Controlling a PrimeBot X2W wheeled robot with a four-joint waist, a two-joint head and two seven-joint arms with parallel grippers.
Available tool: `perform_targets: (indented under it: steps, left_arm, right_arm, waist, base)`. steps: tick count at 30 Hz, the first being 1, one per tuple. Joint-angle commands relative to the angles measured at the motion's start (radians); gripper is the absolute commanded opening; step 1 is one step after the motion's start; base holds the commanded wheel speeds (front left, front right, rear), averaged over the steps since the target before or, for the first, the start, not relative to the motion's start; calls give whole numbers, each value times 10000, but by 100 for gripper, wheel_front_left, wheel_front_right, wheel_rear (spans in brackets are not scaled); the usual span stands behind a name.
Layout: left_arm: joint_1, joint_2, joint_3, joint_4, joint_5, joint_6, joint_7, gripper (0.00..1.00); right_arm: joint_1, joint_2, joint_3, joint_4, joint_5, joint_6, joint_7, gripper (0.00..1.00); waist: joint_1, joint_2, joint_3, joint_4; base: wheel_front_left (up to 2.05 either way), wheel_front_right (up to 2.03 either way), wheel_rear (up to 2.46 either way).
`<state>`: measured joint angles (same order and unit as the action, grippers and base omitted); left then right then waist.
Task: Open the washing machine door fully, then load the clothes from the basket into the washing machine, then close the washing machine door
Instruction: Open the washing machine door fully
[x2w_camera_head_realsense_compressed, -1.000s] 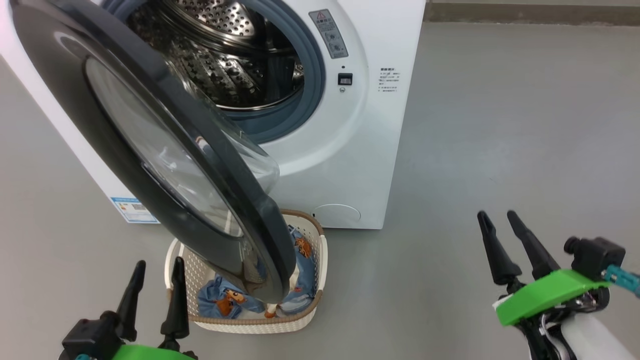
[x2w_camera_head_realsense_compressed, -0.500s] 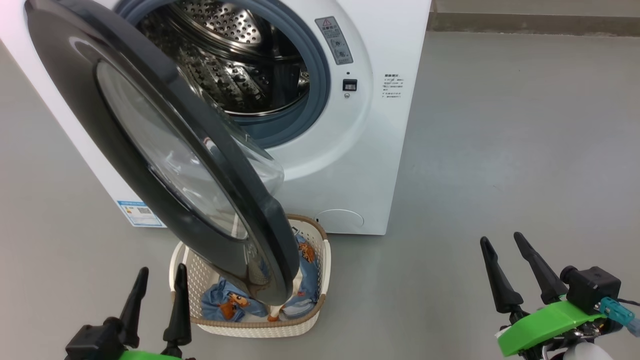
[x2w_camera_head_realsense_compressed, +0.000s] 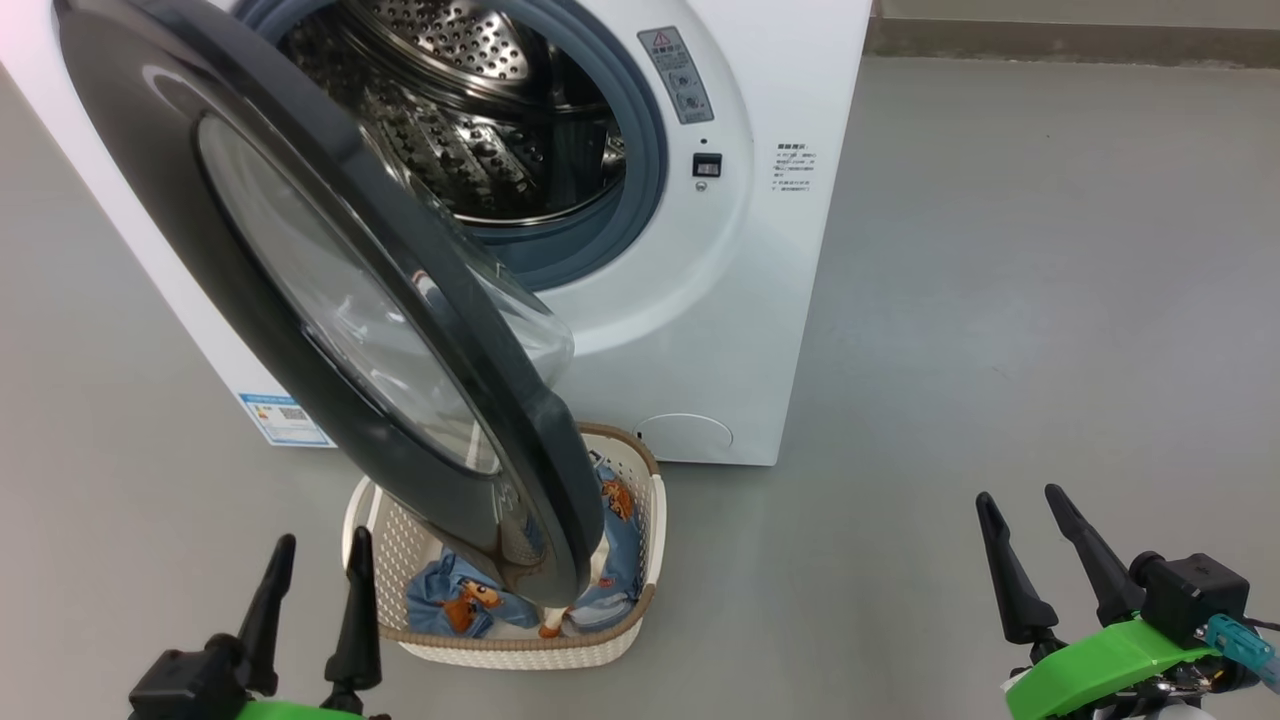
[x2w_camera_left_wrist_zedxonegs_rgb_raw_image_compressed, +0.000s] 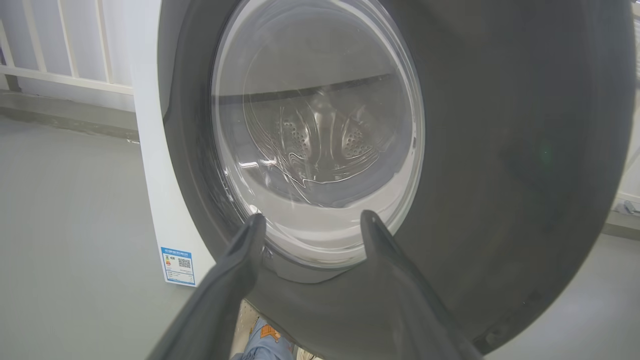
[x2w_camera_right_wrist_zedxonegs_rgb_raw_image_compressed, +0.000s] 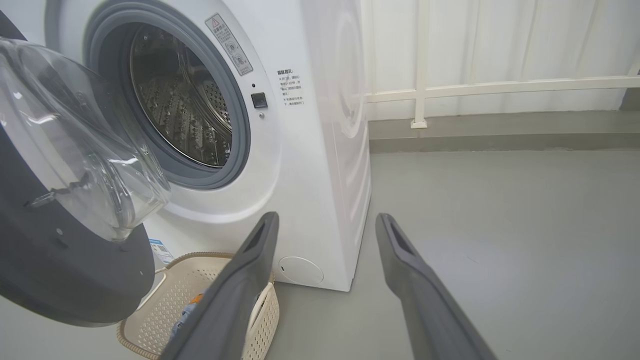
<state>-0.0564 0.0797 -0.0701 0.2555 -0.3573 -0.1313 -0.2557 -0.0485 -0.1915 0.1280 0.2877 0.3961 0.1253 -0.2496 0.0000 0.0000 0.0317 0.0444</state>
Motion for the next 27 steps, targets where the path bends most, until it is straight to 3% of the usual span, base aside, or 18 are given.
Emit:
perform_targets:
  steps: [1, 2, 9, 16, 22, 27]
  left_arm:
    - [-242, 93, 351, -327, 138, 6, -61, 41]
    - [-279, 82, 390, -435, 126, 6, -61, 0]
    - [-485, -96, 984, -1922, -27, 6, -61, 0]
    - [-689, -216, 323, -4381, 85, 10, -61, 0]
    - [-891, -271, -1268, -5975, 96, 117, 352, 0]
    - [-1223, -286, -2592, -5514, -125, 117, 580, 0]
  right_arm:
    - [29, -110, 141, -225, -155, 54, -122, 100]
    - [36, -110, 130, -240, -163, 54, -122, 100]
    - [75, -88, 35, -276, -171, 54, -122, 100]
    - [41, -93, 24, -320, -203, 54, -122, 100]
    - [-30, -114, 28, -383, -241, 54, -122, 100]
    - [-135, -110, 21, -407, -289, 54, -122, 100]
  waist:
    - [0, 0, 4, 13]
    - [0, 0, 9, 24]
    - [0, 0, 57, 106]
    - [0, 0, 147, 122]
    - [0, 0, 246, 23]
    - [0, 0, 416, -128]
  base:
    - [0, 0, 0]
    - [0, 0, 0]
    - [0, 0, 0]
    - [0, 0, 0]
    - [0, 0, 0]
    - [0, 0, 0]
